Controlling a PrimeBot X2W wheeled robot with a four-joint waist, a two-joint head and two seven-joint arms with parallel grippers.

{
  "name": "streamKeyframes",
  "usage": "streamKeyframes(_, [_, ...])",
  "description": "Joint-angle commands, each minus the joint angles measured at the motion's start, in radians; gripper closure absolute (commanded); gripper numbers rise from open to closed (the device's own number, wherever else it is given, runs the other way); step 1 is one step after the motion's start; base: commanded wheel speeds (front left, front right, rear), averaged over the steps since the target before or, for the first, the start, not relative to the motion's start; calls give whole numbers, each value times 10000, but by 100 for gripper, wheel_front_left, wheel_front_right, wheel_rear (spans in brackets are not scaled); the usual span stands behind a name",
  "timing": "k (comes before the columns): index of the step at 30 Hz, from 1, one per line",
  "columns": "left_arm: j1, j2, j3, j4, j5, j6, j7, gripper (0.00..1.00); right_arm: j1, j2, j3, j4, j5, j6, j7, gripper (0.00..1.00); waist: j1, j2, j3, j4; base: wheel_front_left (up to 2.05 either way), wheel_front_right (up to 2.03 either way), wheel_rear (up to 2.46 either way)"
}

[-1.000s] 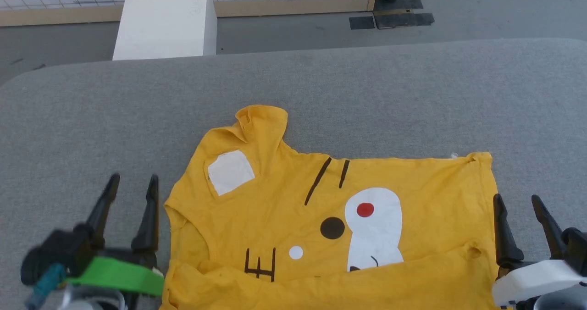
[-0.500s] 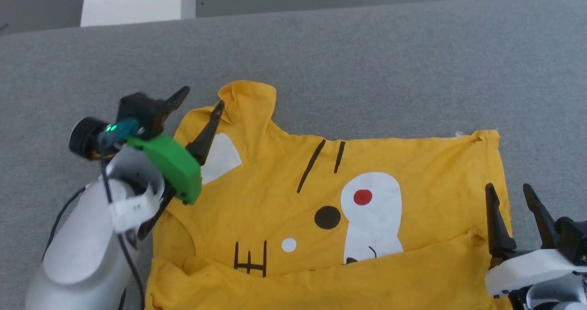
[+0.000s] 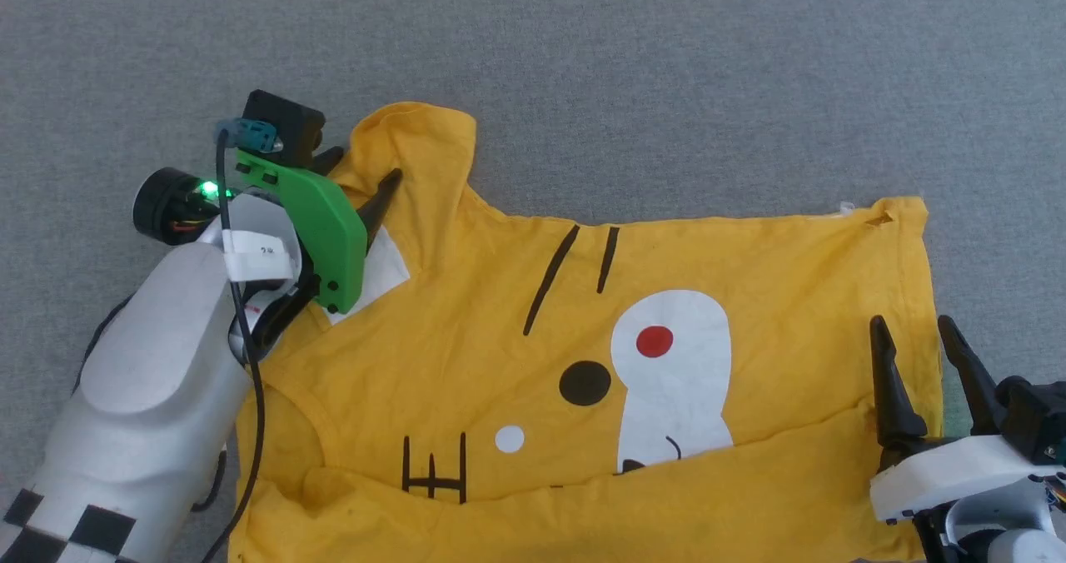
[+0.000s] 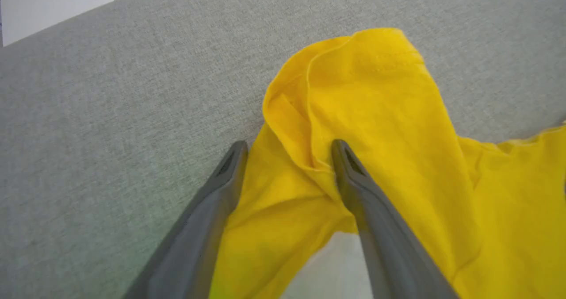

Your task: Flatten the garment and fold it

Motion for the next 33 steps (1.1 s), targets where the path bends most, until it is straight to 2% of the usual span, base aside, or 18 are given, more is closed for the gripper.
streamKeyframes(1, [-245, 40, -36, 171, 87, 68, 102, 0, -214, -1, 33, 39, 82, -15, -95, 0, -1, 0, 142, -87, 0, 0, 0])
streamKeyframes(5, [-408, -23, -112, 508, 82, 97, 170, 0, -313, -1, 83, 105, 90, -15, -126, 0, -1, 0, 225, -123, 0, 0, 0])
streamKeyframes(6, [-425, -35, -147, 558, 63, 84, 177, 13, -334, -1, 89, 115, 91, -15, -117, 0, -1, 0, 234, -129, 0, 0, 0])
streamKeyframes(7, [-441, -49, -187, 605, 42, 68, 159, 84, -352, -1, 89, 126, 93, -15, -112, 0, -1, 0, 239, -133, 0, 0, 0])
streamKeyframes(8, [-450, -57, -212, 626, 27, 58, 141, 100, -361, -1, 85, 134, 94, -15, -111, 0, -1, 0, 240, -133, 0, 0, 0])
streamKeyframes(14, [-412, 0, -278, 722, -245, -16, -183, 100, -491, -1, -42, -19, 122, -15, -37, 0, -1, 0, 123, -81, 0, 0, 0])
streamKeyframes(20, [-306, 537, -269, 244, -607, -64, -418, 100, -1029, -1, -78, -1138, 161, -15, 825, 0, -1, 0, 2, -79, 0, 0, 0])
streamKeyframes(29, [-281, 1004, -381, -533, -874, -79, -210, 100, -2189, -1, -499, -1642, -299, -15, 4699, 0, -1, 0, 142, -106, 0, 0, 0])
streamKeyframes(33, [-271, 1066, -418, -708, -950, -80, -120, 100, -2668, -1, -704, -1536, -504, -15, 5893, 0, -1, 0, 231, -69, 0, 0, 0])
